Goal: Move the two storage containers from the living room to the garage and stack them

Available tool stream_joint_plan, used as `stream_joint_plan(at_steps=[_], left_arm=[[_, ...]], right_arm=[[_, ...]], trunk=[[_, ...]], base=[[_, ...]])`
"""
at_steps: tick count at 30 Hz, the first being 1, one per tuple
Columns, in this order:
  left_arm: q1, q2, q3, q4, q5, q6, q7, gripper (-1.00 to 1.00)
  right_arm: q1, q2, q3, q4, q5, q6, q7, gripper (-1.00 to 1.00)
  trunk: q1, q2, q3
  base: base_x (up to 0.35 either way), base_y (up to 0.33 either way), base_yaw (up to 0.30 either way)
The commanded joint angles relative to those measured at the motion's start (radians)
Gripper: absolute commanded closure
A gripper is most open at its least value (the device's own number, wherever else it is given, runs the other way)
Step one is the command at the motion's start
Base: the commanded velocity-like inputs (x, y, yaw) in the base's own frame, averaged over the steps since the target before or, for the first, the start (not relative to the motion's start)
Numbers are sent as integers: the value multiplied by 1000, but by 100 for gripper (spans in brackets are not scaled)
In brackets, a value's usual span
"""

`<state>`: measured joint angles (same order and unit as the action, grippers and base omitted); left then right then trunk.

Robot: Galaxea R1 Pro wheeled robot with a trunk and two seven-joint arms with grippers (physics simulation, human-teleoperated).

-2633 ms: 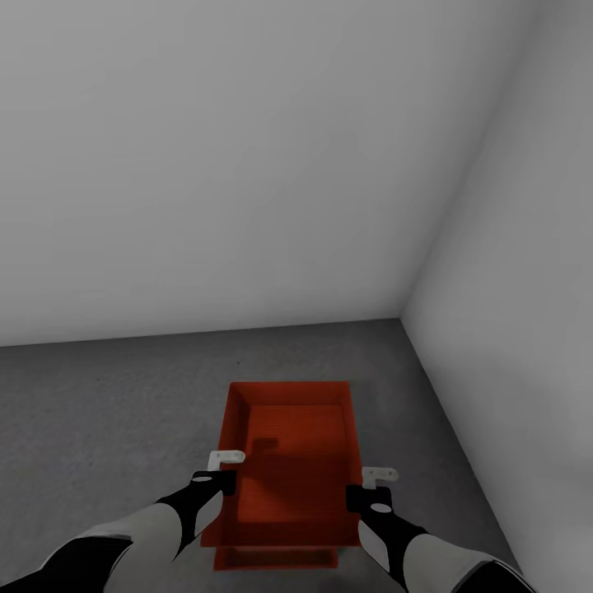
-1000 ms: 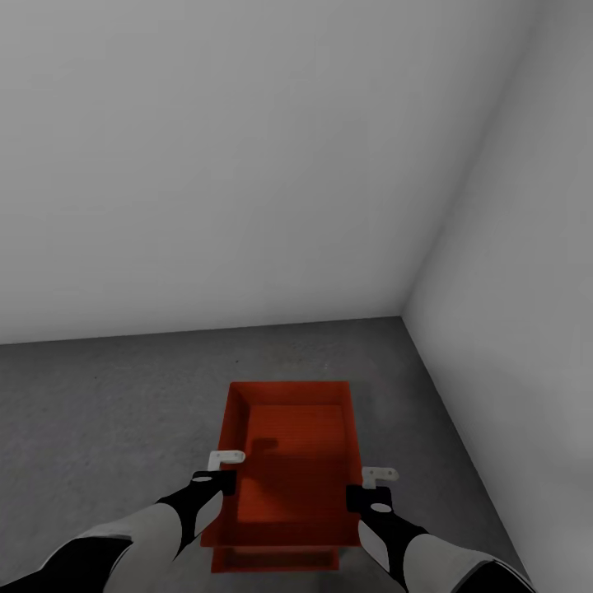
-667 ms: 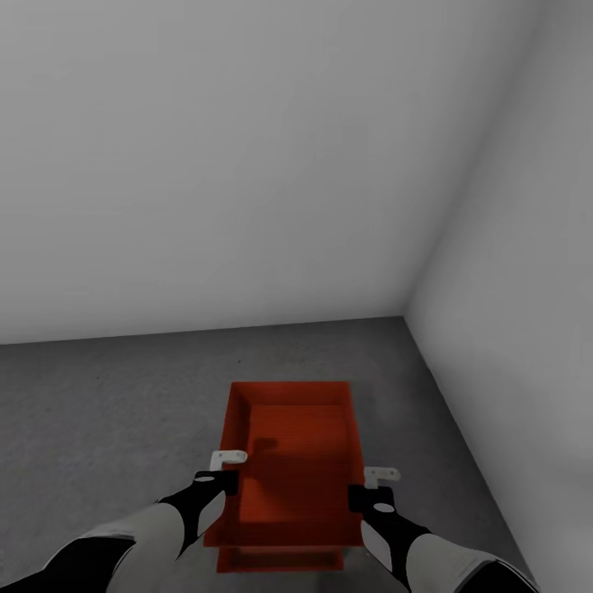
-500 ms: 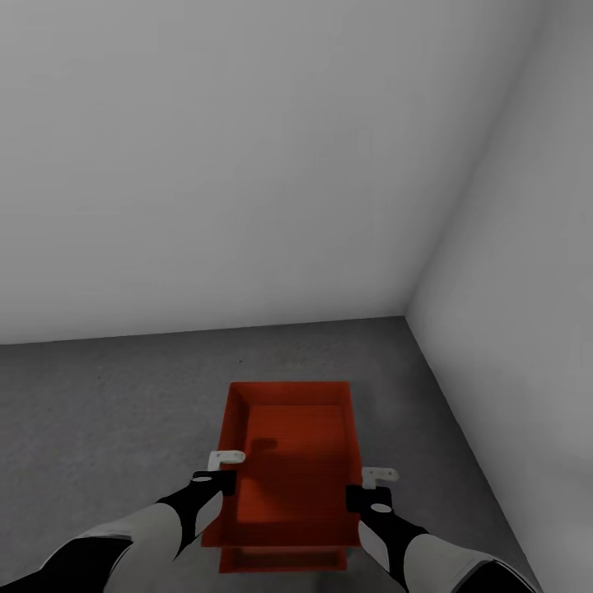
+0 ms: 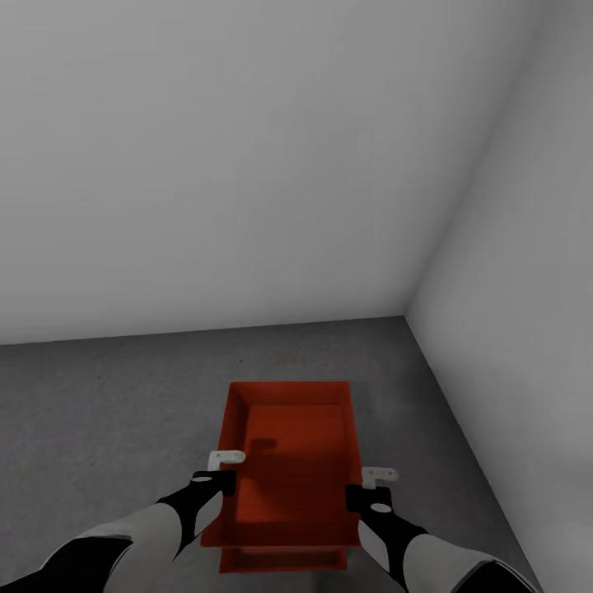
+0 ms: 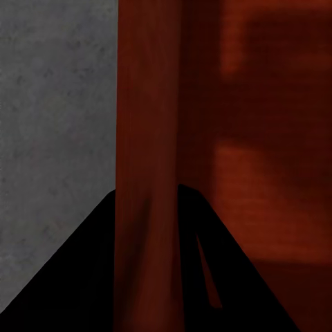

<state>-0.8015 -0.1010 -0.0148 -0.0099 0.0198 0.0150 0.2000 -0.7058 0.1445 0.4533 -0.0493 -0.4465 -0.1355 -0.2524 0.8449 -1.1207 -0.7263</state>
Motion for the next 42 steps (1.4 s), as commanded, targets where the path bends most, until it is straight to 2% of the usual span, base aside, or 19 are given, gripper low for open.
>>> stream_joint_plan(at_steps=[1, 20, 30, 39, 42], left_arm=[[-1, 3, 5, -1, 0, 1, 36, 100], [-2, 1, 6, -1, 0, 2, 38, 100], [-2, 3, 6, -1, 0, 2, 38, 100], [-1, 3, 6, -1, 0, 2, 38, 100], [-2, 2, 6, -1, 0, 2, 38, 100]], right_arm=[[0, -13, 45, 12, -14, -7, -4, 100], [0, -13, 45, 12, -14, -7, -4, 100], [0, -13, 45, 12, -14, -7, -4, 100], [0, -13, 45, 12, -14, -7, -4, 100], [0, -13, 45, 12, -14, -7, -4, 100]], trunk=[[0, 0, -1], [0, 0, -1], [38, -70, -32], [38, -70, -32], [50, -91, -41]], base=[[0, 0, 0], [0, 0, 0], [0, 0, 0], [0, 0, 0], [0, 0, 0]])
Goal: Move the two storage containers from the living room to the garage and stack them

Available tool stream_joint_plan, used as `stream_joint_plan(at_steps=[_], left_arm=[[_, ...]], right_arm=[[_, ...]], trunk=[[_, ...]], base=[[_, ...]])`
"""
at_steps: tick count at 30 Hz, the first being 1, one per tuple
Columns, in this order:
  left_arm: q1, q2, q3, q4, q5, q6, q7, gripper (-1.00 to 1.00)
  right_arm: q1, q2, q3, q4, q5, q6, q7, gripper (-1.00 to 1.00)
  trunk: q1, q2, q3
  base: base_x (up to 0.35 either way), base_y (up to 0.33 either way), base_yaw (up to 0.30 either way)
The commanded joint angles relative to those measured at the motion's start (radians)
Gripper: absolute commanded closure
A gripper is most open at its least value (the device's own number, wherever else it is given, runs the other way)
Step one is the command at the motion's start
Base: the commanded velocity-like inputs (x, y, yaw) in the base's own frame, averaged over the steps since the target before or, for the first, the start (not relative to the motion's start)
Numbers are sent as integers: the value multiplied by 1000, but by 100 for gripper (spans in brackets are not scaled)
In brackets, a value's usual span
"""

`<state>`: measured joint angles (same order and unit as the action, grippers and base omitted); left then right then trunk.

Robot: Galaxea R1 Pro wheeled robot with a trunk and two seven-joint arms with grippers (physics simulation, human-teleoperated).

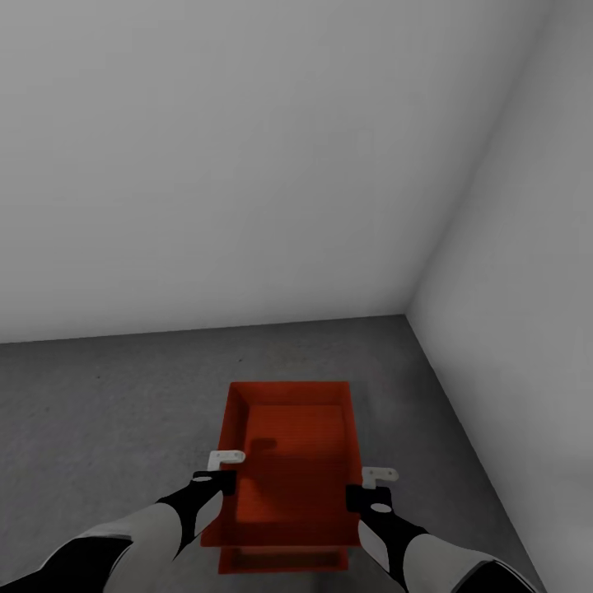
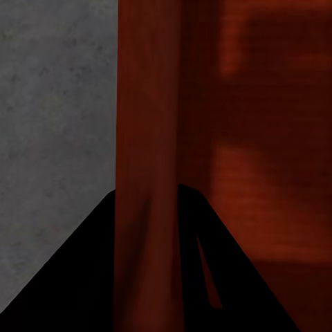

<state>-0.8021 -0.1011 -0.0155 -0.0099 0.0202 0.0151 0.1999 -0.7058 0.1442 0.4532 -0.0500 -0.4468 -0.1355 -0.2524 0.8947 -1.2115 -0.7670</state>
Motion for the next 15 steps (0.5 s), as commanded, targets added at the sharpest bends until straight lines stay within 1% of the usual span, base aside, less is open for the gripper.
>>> stream_joint_plan(at_steps=[1, 14, 15], left_arm=[[-1, 2, 6, -1, 0, 2, 38, 100], [-2, 3, 6, -1, 0, 2, 38, 100], [-1, 3, 6, -1, 0, 2, 38, 100]], right_arm=[[0, -12, 45, 13, -13, -7, -4, 100], [-1, -12, 45, 13, -13, -7, -4, 100], [0, -12, 45, 13, -13, -7, -4, 100]], trunk=[[4, -8, -4], [54, -99, -45], [54, -99, -45]], base=[[0, 0, 0], [0, 0, 0], [0, 0, 0]])
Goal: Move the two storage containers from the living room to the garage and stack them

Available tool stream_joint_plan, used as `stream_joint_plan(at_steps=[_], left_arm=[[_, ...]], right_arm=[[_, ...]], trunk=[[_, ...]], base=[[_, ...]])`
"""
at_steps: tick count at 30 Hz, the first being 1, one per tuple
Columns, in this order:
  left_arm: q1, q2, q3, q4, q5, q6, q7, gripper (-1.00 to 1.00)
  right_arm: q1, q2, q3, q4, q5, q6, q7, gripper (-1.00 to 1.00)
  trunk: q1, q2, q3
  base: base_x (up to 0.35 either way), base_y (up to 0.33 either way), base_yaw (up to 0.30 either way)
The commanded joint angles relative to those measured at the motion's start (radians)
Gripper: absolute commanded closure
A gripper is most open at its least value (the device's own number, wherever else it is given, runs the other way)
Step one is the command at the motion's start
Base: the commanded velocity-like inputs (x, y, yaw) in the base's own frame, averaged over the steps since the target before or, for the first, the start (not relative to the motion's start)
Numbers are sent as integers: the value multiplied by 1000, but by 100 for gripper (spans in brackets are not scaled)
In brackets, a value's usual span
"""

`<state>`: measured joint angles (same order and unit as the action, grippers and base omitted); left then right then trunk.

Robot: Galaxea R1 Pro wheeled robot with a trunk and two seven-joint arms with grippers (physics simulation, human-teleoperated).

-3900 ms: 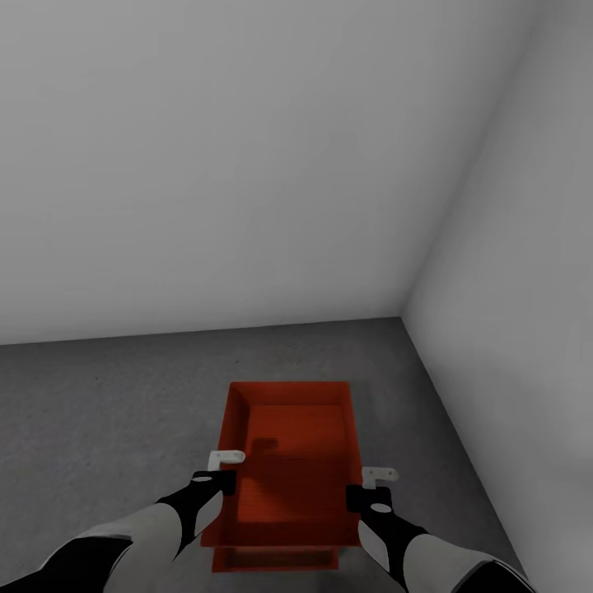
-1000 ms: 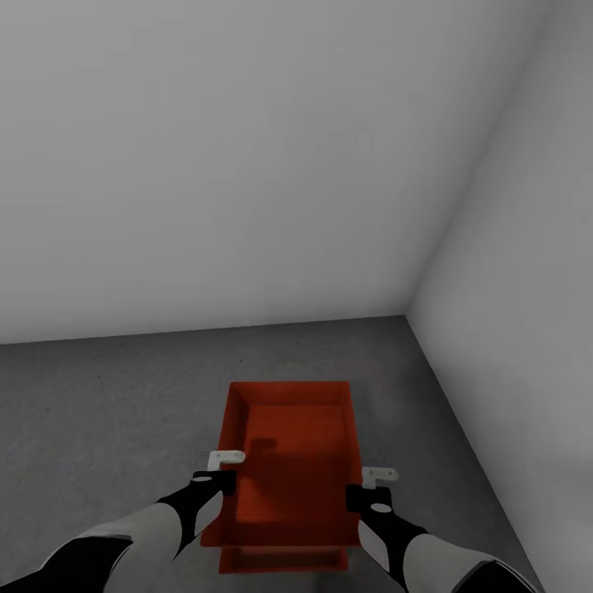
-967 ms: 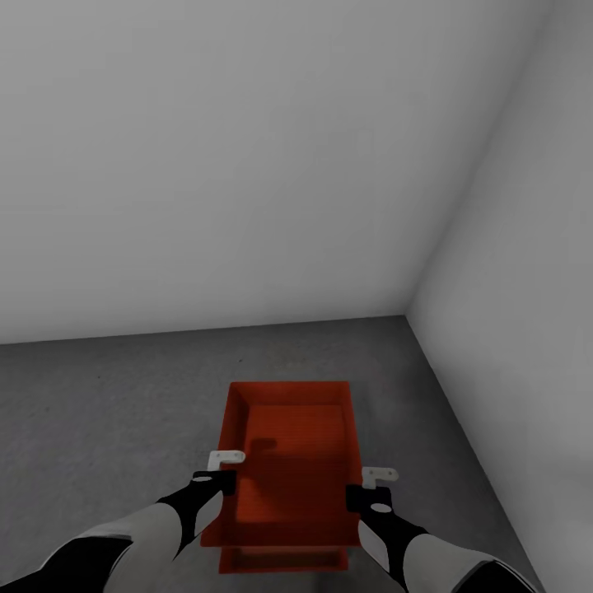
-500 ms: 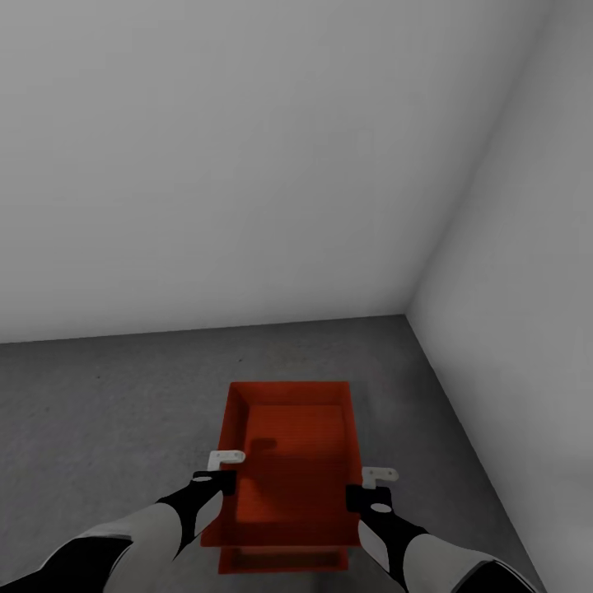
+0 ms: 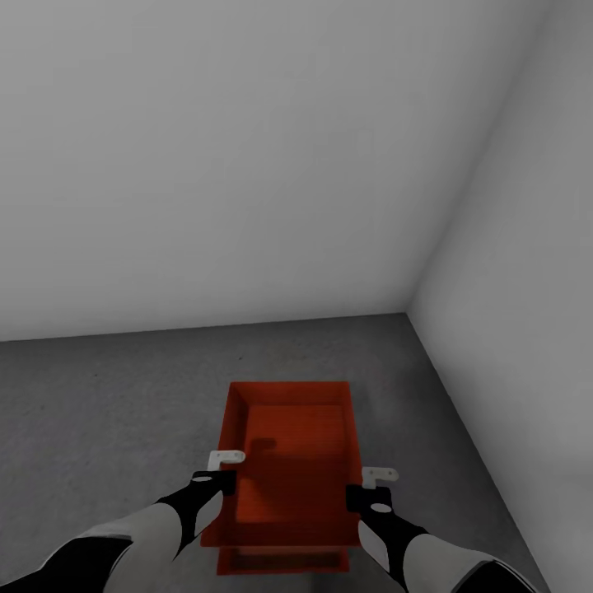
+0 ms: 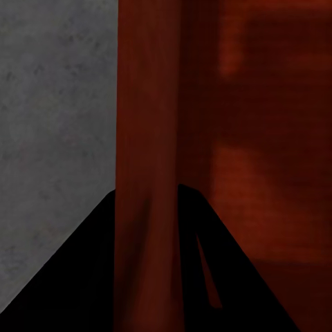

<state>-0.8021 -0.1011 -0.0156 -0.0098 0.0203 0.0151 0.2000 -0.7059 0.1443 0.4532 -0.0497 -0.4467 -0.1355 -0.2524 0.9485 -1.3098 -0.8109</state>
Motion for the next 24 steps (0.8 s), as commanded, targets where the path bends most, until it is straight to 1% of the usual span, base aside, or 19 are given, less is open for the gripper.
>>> stream_joint_plan(at_steps=[1, 15, 21, 24], left_arm=[[-1, 3, 6, -1, 0, 2, 38, 100], [0, 3, 6, -1, -1, 2, 38, 100], [-1, 2, 6, -1, 0, 2, 39, 100], [0, 1, 6, -1, 0, 2, 38, 100]], right_arm=[[0, -12, 45, 13, -13, -7, -4, 100], [-1, -12, 45, 13, -13, -7, -4, 100], [0, -12, 45, 13, -13, -7, -4, 100], [0, -12, 45, 13, -13, -7, -4, 100]], trunk=[[0, 0, -1], [0, 0, -1], [0, 0, -1], [0, 0, -1]], base=[[0, 0, 0], [0, 0, 0], [-175, 0, 0], [-60, 0, 0]])
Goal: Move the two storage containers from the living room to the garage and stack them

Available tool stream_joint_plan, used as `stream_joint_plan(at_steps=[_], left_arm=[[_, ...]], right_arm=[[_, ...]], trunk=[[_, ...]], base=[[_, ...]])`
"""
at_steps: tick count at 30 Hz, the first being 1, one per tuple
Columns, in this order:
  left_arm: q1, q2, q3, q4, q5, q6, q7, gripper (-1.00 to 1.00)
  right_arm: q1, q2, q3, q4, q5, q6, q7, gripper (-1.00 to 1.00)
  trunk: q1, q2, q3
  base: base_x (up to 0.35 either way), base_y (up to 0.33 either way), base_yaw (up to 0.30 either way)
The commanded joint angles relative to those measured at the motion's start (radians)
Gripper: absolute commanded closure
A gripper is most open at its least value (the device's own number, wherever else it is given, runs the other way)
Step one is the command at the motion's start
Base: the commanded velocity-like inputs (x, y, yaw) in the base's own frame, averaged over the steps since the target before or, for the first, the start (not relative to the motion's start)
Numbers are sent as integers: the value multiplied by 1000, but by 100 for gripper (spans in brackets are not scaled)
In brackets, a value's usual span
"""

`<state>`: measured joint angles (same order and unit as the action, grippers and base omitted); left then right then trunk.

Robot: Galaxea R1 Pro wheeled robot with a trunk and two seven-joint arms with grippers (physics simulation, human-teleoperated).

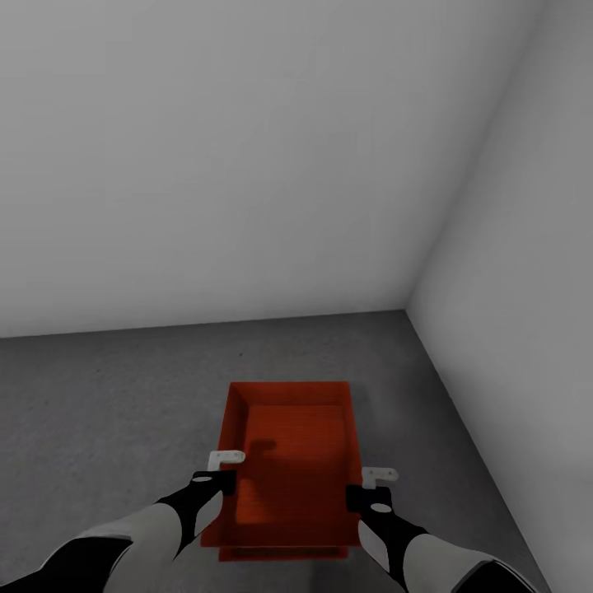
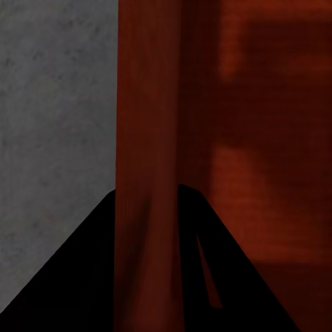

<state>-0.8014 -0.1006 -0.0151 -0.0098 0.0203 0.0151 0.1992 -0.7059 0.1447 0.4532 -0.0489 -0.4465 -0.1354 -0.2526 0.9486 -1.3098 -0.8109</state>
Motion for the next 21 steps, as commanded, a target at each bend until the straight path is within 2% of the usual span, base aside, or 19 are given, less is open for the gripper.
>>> stream_joint_plan(at_steps=[1, 21], left_arm=[[-1, 1, 6, -1, 0, 2, 39, 100], [-2, 1, 6, -1, 0, 2, 39, 100]], right_arm=[[-1, -13, 45, 12, -14, -7, -4, 100], [-1, -13, 45, 12, -14, -7, -4, 100]], trunk=[[0, 0, -1], [0, 0, -1]], base=[[-23, 0, 0], [-2, 0, 0]])
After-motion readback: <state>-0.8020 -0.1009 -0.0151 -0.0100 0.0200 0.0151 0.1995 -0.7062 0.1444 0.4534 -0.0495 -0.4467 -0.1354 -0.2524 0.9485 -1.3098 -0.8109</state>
